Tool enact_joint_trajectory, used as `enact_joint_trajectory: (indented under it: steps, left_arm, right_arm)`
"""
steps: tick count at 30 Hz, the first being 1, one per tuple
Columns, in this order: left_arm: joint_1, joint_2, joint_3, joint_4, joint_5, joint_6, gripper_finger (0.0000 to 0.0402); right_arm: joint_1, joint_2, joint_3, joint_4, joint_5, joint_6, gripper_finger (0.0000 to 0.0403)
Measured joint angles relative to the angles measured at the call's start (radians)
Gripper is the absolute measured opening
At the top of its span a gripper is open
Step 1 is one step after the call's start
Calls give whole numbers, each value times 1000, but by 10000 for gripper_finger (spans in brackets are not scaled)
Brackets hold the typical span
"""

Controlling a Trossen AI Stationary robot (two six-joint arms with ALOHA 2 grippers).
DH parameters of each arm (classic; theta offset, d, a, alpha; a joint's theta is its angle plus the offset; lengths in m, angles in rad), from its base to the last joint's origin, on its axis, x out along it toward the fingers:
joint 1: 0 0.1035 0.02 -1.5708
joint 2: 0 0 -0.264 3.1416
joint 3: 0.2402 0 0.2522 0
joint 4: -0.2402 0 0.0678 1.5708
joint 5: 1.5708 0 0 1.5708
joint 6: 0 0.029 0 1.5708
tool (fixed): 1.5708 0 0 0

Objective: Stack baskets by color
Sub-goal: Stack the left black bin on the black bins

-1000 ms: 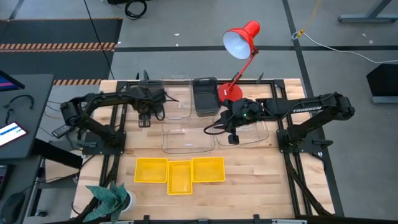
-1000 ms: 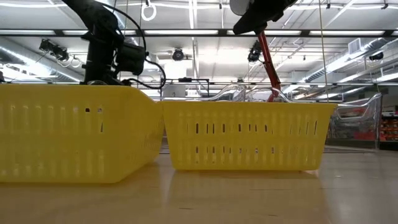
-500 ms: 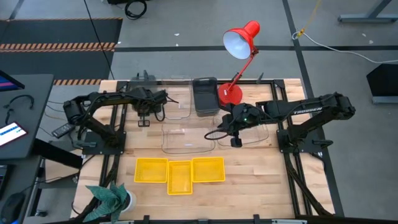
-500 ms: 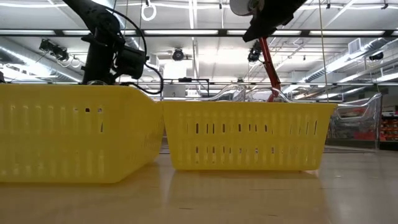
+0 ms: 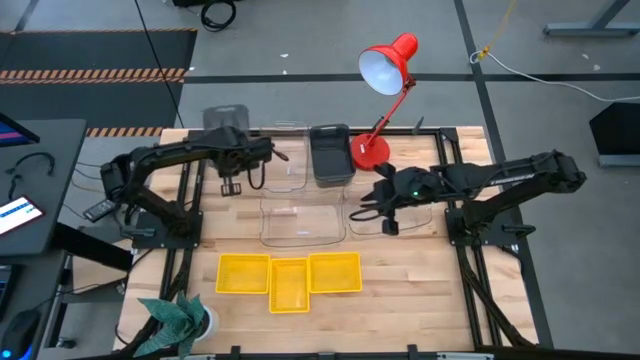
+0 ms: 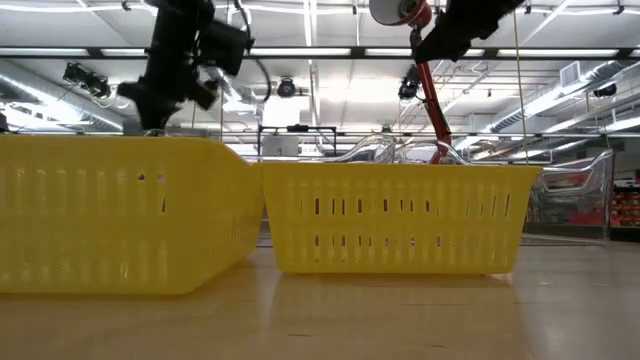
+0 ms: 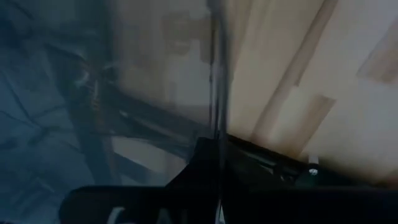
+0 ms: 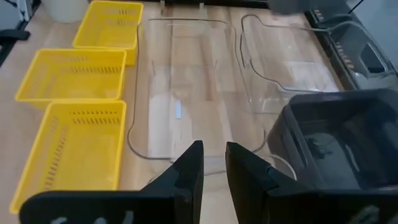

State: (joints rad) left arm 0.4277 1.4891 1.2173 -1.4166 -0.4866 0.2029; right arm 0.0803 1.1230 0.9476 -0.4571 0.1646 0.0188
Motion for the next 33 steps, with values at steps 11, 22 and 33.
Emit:
enact_joint_trajectory:
  steps: [11, 22, 33]
  left_arm:
    - [-180, -1, 219, 42, -10, -143, 1]
    - [-249, 54, 224, 464, 112, -166, 1]
    - [-249, 195, 224, 806, 210, -82, 0]
  right_arm:
    - [-1, -128, -142, 98, 3, 66, 73]
    - [9, -171, -153, 135, 58, 88, 73]
    - [50, -168, -154, 143, 101, 80, 73]
